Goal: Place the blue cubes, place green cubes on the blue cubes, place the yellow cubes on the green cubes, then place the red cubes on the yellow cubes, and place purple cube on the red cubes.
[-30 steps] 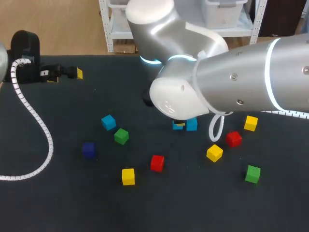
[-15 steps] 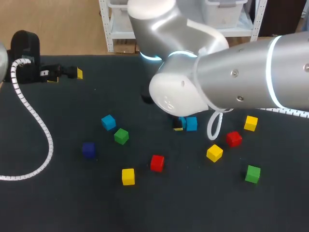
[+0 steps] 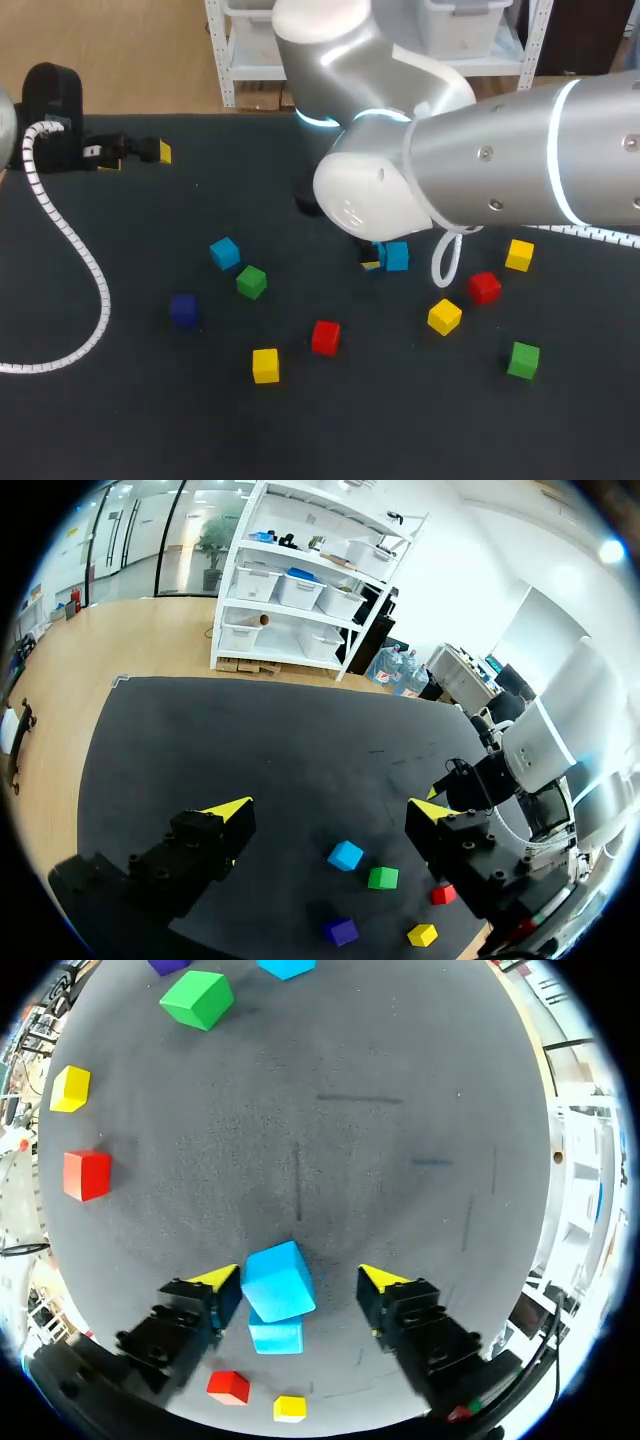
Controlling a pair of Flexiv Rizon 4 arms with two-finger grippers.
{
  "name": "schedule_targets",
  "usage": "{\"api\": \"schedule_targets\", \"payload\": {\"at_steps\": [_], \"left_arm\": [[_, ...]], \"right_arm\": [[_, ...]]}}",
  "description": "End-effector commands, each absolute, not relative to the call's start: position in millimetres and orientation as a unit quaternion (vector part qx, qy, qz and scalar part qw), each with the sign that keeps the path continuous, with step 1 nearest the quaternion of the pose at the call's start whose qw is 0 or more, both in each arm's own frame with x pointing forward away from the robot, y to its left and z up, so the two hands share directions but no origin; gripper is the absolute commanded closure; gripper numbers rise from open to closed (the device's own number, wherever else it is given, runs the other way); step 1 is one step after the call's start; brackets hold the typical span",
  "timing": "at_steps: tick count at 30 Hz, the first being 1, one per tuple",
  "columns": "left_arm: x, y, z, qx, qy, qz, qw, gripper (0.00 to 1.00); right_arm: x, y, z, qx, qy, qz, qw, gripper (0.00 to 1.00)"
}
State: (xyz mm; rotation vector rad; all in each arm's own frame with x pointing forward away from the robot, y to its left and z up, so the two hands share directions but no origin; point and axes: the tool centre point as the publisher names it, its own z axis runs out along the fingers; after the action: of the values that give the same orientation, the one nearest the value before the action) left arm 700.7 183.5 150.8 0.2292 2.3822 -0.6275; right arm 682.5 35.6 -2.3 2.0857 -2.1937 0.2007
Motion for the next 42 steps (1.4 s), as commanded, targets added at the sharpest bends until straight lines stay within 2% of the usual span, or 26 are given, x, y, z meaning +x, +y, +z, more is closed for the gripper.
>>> {"api": "schedule_targets", "payload": {"at_steps": [1, 3, 5, 7, 42], "left_arm": [[700.1, 184.6, 149.8, 0.088, 0.908, -0.242, 0.329, 0.0], [700.1, 184.6, 149.8, 0.088, 0.908, -0.242, 0.329, 0.0], [700.1, 184.6, 149.8, 0.088, 0.908, -0.242, 0.329, 0.0], [700.1, 184.6, 149.8, 0.088, 0.908, -0.242, 0.329, 0.0], [700.1, 184.6, 149.8, 0.088, 0.908, -0.242, 0.329, 0.0]], "right_arm": [[688.7, 38.8, -3.0, 0.684, -0.724, 0.061, 0.061, 0.58], [688.8, 38.8, -2.4, 0.68, -0.728, 0.06, 0.062, 0.7], [688.9, 38.8, -1.8, 0.675, -0.732, 0.059, 0.065, 0.89], [688.8, 38.6, -1.1, 0.666, -0.74, 0.058, 0.073, 1.0], [662.1, 41.2, 3.8, 0.662, -0.743, 0.04, 0.088, 1.0]]}}
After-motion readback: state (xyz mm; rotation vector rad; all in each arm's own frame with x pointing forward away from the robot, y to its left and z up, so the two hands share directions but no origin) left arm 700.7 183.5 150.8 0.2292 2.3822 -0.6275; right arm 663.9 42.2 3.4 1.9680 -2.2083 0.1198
